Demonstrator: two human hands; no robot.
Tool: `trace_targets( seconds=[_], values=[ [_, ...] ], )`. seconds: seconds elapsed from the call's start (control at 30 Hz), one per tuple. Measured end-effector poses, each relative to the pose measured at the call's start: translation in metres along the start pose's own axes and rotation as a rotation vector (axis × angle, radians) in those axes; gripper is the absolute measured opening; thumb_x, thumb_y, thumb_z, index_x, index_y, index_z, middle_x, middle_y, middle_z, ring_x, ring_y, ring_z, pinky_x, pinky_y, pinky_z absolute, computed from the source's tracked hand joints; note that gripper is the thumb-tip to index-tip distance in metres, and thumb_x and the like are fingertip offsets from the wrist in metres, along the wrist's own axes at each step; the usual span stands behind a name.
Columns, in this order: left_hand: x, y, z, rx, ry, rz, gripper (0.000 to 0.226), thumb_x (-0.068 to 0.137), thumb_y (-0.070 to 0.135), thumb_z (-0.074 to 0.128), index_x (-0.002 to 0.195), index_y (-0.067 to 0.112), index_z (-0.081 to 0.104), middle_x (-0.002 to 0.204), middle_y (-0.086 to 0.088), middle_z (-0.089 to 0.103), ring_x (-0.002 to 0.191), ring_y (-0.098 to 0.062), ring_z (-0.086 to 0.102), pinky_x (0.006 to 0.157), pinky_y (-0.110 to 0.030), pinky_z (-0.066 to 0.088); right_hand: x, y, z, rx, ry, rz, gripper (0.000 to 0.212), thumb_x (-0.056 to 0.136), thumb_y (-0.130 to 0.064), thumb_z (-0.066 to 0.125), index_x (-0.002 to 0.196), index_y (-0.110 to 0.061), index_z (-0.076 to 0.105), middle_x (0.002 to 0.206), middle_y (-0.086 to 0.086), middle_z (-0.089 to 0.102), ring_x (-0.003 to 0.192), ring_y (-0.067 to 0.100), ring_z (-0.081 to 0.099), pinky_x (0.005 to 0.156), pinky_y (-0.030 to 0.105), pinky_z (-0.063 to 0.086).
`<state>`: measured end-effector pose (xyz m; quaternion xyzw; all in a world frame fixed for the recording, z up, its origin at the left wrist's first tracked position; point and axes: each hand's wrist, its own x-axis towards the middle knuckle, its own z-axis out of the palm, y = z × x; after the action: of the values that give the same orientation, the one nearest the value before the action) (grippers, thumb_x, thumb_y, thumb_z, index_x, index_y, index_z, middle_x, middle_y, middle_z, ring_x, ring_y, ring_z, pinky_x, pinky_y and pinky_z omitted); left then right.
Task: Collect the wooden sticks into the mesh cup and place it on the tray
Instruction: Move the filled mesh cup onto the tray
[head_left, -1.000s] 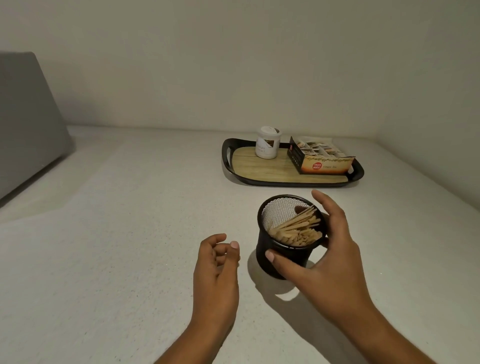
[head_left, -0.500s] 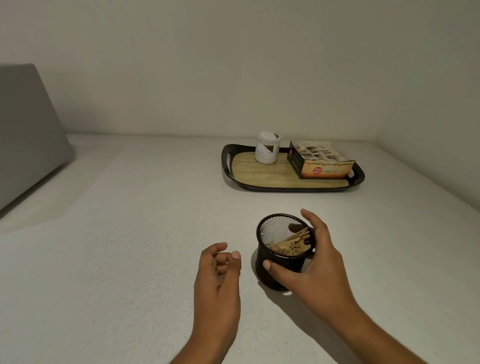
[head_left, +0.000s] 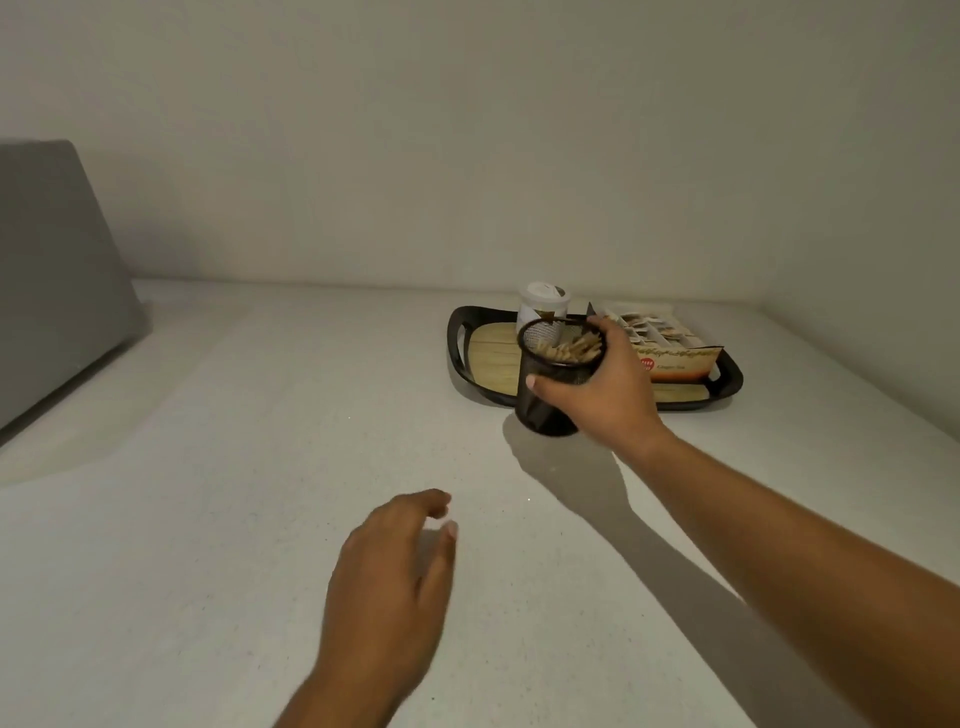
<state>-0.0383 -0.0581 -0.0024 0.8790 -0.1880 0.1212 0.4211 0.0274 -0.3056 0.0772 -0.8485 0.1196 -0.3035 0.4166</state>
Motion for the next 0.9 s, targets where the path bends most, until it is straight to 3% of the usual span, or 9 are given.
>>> trace_targets(
  seconds=[0.1, 0.17, 0.23, 0.37, 0.5, 0.8, 0.9],
  values=[
    [0.005, -0.011, 0.0, 0.161, -0.121, -0.008, 0.046, 0.096, 0.051, 0.042, 0.138, 0.034, 0.05, 0.146, 0.014, 0.048, 0.13, -0.001, 0.042, 0.108, -0.022, 0.032, 0.036, 0.008, 0.017, -0.05, 0.003, 0.026, 0.097, 0.056, -0.036, 0.09, 0.138, -0.019, 0.041, 0.114, -0.008, 0.057, 0.107, 0.015, 0.057, 0.087, 0.024, 0.047],
    [0.003, -0.015, 0.008, 0.288, -0.263, 0.039, 0.057, 0.097, 0.056, 0.038, 0.149, 0.033, 0.035, 0.161, 0.013, 0.024, 0.148, -0.006, 0.016, 0.12, -0.027, 0.016, 0.053, 0.015, 0.026, -0.052, 0.019, 0.071, 0.098, 0.056, -0.035, 0.089, 0.139, -0.019, 0.039, 0.123, 0.0, 0.06, 0.11, 0.019, 0.058, 0.087, 0.025, 0.048],
    [0.004, -0.019, 0.012, 0.349, -0.314, 0.022, 0.063, 0.096, 0.06, 0.031, 0.153, 0.034, 0.025, 0.164, 0.013, 0.01, 0.151, -0.007, 0.002, 0.122, -0.028, 0.006, 0.065, 0.022, 0.034, -0.062, 0.045, 0.102, 0.097, 0.057, -0.036, 0.088, 0.139, -0.019, 0.039, 0.127, 0.003, 0.061, 0.113, 0.022, 0.059, 0.089, 0.027, 0.048],
    [0.007, -0.022, 0.015, 0.459, -0.36, 0.044, 0.066, 0.096, 0.063, 0.022, 0.154, 0.034, 0.014, 0.165, 0.012, -0.001, 0.151, -0.008, -0.005, 0.119, -0.027, -0.005, 0.078, 0.035, 0.05, -0.078, 0.077, 0.13, 0.095, 0.058, -0.037, 0.089, 0.137, -0.018, 0.041, 0.128, 0.003, 0.061, 0.116, 0.023, 0.059, 0.092, 0.029, 0.046],
    [0.017, -0.026, 0.017, 0.541, -0.435, 0.036, 0.069, 0.094, 0.065, 0.019, 0.155, 0.034, 0.008, 0.165, 0.011, -0.009, 0.151, -0.01, -0.011, 0.119, -0.029, -0.007, 0.089, 0.045, 0.064, -0.115, 0.071, 0.14, 0.094, 0.062, -0.037, 0.089, 0.139, -0.016, 0.04, 0.133, 0.005, 0.06, 0.122, 0.027, 0.056, 0.099, 0.037, 0.048],
    [0.033, -0.036, 0.027, 0.63, -0.665, -0.039, 0.085, 0.086, 0.077, 0.024, 0.156, 0.032, 0.004, 0.165, 0.005, -0.016, 0.151, -0.018, -0.015, 0.121, -0.038, -0.005, 0.1, 0.056, 0.081, -0.107, 0.05, 0.153, 0.093, 0.062, -0.037, 0.089, 0.139, -0.016, 0.041, 0.134, 0.005, 0.059, 0.124, 0.027, 0.055, 0.097, 0.035, 0.045],
    [0.038, -0.037, 0.031, 0.634, -0.714, -0.062, 0.097, 0.077, 0.086, 0.013, 0.157, 0.031, 0.003, 0.164, 0.004, -0.018, 0.151, -0.02, -0.015, 0.121, -0.04, -0.004, 0.099, 0.054, 0.081, -0.094, 0.039, 0.206, 0.095, 0.062, -0.039, 0.089, 0.139, -0.016, 0.039, 0.135, 0.006, 0.058, 0.125, 0.028, 0.055, 0.095, 0.032, 0.043]
  ],
)
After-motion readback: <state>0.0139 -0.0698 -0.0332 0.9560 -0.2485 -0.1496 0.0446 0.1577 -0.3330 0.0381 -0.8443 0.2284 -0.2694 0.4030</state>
